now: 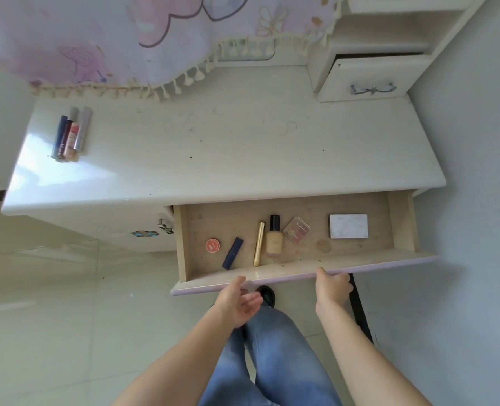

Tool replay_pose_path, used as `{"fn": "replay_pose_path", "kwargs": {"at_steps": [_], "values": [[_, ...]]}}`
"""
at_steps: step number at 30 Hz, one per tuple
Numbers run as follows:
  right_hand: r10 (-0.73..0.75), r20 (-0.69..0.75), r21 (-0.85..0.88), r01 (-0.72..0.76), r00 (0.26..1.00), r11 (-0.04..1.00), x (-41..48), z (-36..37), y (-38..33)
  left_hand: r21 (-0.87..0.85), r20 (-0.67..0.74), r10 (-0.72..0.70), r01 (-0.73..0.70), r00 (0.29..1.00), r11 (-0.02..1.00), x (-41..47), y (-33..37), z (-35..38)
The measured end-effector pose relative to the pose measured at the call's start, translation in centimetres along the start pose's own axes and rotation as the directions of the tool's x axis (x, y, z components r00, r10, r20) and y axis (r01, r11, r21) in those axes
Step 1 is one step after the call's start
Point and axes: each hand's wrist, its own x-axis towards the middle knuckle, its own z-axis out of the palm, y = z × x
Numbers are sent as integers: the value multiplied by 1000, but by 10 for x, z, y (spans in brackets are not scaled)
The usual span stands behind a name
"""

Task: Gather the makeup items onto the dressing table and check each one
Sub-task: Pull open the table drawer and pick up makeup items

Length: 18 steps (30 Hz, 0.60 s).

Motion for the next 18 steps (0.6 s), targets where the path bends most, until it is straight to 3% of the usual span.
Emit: {"fn": "replay_pose_path", "kwargs": {"at_steps": [3,6,8,11,14,18], "values": [[-241,13,-131,241,970,962,-17,8,-10,260,0,-14,14,1000,966,-13,11,-9],[-380,187,-146,409,906,901,-25,25,-24,380,-60,180,-144,982,914,-21,33,-12],[-389,335,-167,460,858,872,-28,39,-32,510,-79,377,-287,923,811,-19,50,-13],[-346,498,-206,496,795,844,-27,63,-39,778,-49,609,-352,792,520,-2,68,-16],[-305,552,-230,494,776,839,-19,85,-40,893,-36,674,-279,738,354,17,74,-17],[-266,561,-302,494,784,816,-3,109,-32,951,-39,664,-176,747,254,47,75,-21]]}}
